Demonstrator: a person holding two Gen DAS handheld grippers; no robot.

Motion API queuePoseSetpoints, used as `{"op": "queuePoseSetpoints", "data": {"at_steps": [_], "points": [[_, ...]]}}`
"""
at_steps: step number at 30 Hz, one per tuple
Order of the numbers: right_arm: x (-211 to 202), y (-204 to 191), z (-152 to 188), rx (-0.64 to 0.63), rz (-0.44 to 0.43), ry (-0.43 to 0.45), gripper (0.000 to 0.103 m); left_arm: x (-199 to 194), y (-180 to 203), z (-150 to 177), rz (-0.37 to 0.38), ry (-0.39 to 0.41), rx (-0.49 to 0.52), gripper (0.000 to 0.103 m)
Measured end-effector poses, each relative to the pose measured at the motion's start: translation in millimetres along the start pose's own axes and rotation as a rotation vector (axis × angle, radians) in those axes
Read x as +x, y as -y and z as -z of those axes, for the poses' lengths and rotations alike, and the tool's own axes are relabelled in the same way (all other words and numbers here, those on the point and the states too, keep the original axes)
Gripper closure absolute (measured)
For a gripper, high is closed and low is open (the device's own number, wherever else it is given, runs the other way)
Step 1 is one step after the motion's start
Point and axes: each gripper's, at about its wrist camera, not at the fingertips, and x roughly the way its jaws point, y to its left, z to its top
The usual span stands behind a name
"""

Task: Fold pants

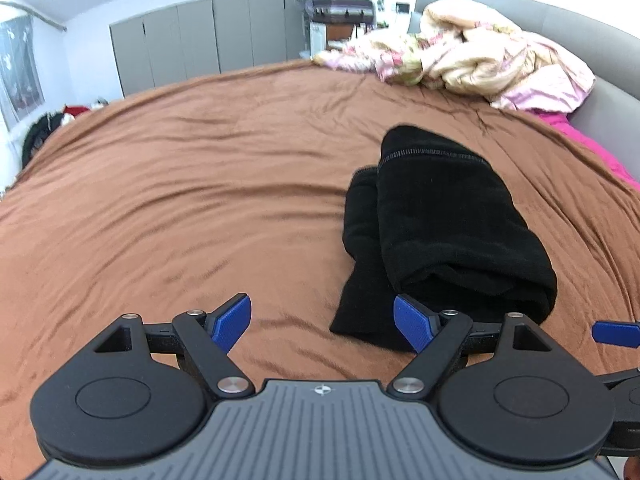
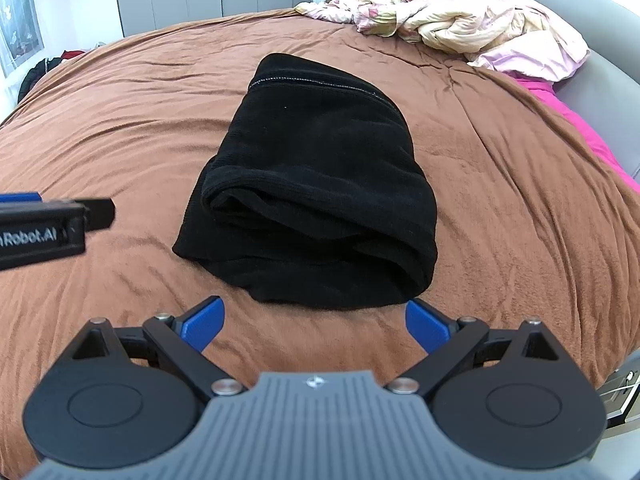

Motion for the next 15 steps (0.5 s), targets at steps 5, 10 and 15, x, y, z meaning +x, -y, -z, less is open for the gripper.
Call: {"op": "queuePoseSetpoints", "data": {"at_steps": [5, 10, 15], "points": [[1.1, 2.6, -0.2, 0.003, 0.007, 0.002, 0.010, -0.2, 1.6, 2.7, 0.006, 0.018, 0.002, 0.008], [-0.1, 0.1, 1.3, -0.015, 0.022, 0.023, 0.010, 4.1, 2.1, 5.1, 0.021, 0.009, 0.003, 0.003], [-0.3, -2.2, 2.0, -0.032, 0.022, 0.032, 0.010, 2.9, 3.9, 6.6, 0.018, 0.032, 0.000, 0.003]]}}
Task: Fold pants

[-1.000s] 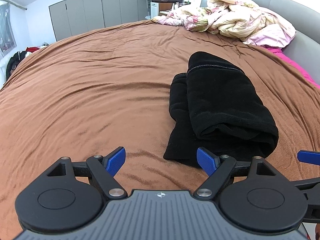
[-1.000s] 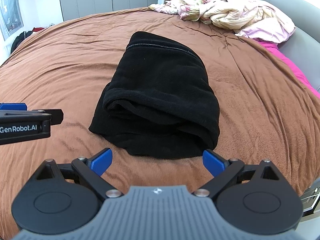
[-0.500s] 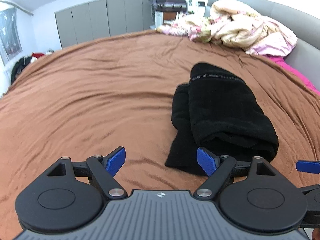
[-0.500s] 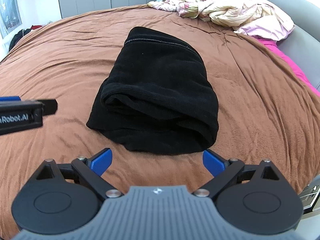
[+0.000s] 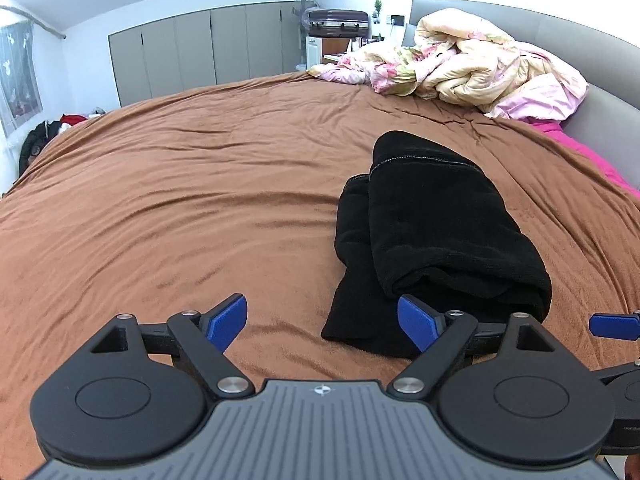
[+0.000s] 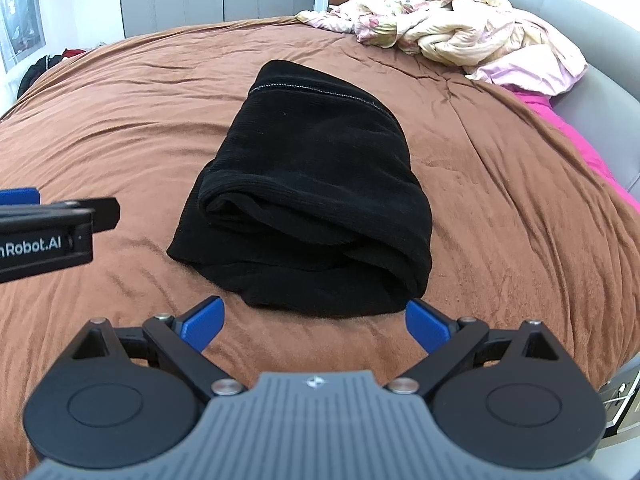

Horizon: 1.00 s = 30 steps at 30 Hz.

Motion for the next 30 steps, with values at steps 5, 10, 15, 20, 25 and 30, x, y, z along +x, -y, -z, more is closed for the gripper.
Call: {"op": "queuePoseSetpoints", "data": {"at_steps": [5, 10, 15, 20, 25, 30], "points": [[1.9, 1.8, 0.1, 0.000, 0.004, 0.000, 0.010, 3.1, 2.0, 1.1, 0.007, -0.007, 0.002, 0.003], [3.2, 3.3, 1.3, 0.008, 0.010, 0.000, 0.010, 5.8, 5.3, 1.4, 0.002, -0.010, 0.012, 0.003], [4.6, 3.6, 2.2, 0.012, 0.010, -0.002, 0.010, 7.0, 10.5, 2.3, 0.002, -0.006, 0.019, 0.003], [11.3, 4.1, 2.0, 0.020, 0.006, -0.017, 0.010, 15.1, 15.5, 3.6, -0.003, -0.043, 0.025, 0.003], [22.3, 4.5, 2.8, 0.019, 0.002, -0.044, 0.009, 23.5, 20.9, 4.5, -0.019, -0.074, 0.044, 0.003], [32.2, 6.3, 2.5, 0.022, 0.000, -0.059, 0.010, 30.8, 23.4, 2.9, -0.020, -0.094, 0.056, 0.003]]}}
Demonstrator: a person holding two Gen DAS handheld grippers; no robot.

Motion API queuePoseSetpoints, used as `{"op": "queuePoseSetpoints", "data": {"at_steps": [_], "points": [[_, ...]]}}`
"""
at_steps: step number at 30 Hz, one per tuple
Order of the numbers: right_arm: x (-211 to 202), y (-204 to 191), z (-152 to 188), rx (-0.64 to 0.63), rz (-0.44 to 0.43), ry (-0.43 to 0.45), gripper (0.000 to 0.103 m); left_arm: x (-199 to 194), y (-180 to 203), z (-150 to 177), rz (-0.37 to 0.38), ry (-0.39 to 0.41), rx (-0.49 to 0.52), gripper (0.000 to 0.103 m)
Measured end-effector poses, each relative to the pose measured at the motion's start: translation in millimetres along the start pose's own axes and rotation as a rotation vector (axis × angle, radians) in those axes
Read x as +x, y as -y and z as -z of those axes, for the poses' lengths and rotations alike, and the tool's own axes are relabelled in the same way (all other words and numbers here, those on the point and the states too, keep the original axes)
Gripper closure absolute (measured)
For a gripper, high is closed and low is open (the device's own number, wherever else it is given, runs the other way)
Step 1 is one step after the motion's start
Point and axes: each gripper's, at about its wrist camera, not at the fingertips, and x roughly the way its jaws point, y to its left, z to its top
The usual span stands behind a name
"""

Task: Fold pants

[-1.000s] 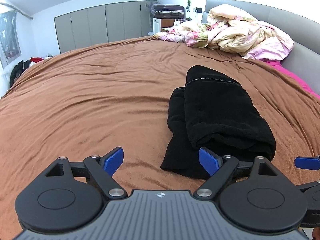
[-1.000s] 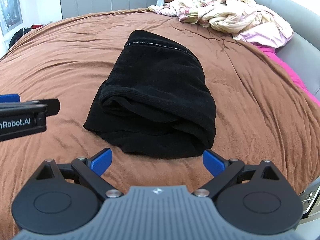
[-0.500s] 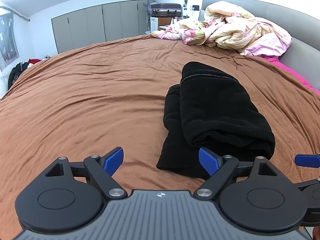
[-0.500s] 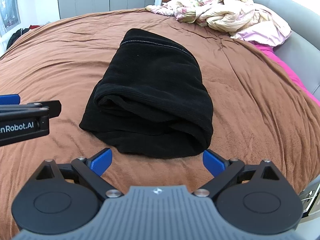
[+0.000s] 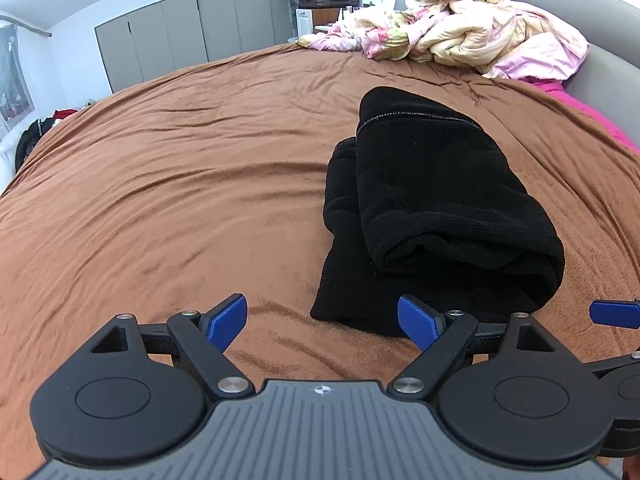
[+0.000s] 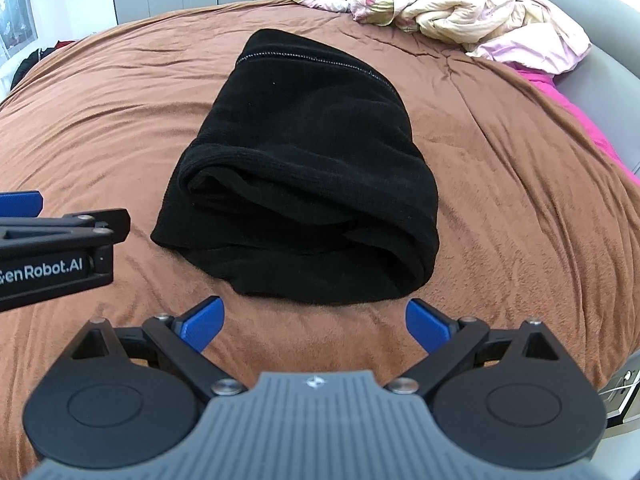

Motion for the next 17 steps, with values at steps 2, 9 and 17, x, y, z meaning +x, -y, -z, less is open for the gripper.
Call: {"op": "queuePoseSetpoints", "data": {"at_steps": [2, 9, 17], "points": [[2.4, 0.1, -0.9, 0.001, -0.001, -0.003, 0.009, 2.2, 0.8, -1.5, -0.001, -0.004, 0.001, 0.003], [7.7, 0.0, -4.8, -0.001, -0.001, -0.010, 0.010, 7.0, 3.0, -4.8, -0.002, -0.013, 0.011, 0.003], [11.8, -1.2, -6.7, -0.012, -0.001, -0.016, 0.010, 9.0, 6.4, -4.3, -0.011, -0.003, 0.029, 0.003]]}}
